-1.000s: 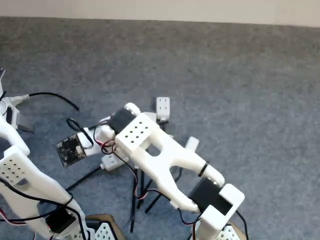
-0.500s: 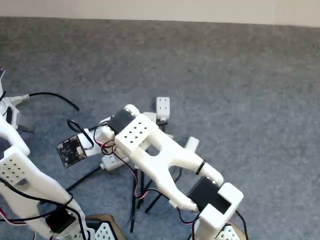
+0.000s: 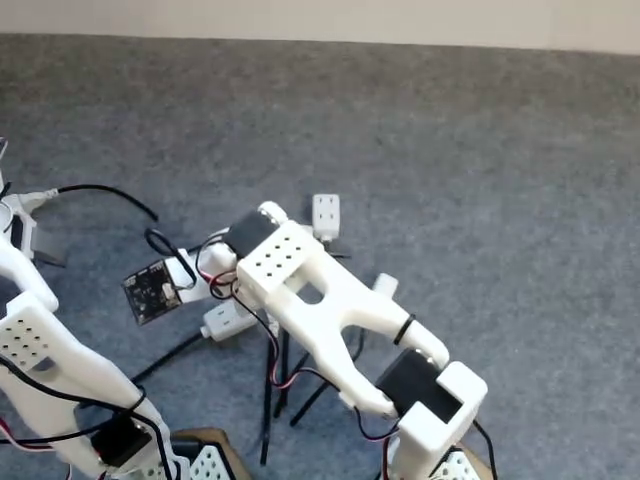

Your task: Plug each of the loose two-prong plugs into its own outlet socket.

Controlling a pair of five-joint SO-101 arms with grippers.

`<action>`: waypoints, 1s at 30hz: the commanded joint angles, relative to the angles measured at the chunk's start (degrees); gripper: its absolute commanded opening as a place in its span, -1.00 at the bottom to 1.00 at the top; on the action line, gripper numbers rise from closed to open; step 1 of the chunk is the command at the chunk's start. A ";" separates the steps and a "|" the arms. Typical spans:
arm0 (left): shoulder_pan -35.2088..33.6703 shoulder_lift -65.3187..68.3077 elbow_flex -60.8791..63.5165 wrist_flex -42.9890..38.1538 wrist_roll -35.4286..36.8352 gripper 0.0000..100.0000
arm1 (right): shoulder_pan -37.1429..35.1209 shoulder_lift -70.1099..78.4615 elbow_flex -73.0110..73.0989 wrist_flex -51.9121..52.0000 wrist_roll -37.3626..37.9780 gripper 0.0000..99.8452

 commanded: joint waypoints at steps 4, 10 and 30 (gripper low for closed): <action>-0.48 -0.57 -2.24 0.26 -0.26 -0.35 | 0.48 1.36 -0.40 1.01 0.88 -0.99; -0.48 -0.57 -2.24 0.26 -0.18 -0.35 | 0.22 1.19 -0.57 3.65 2.20 -0.99; -0.48 -0.84 -4.53 6.51 0.00 -0.35 | 12.88 -12.79 0.31 4.88 -20.92 -0.99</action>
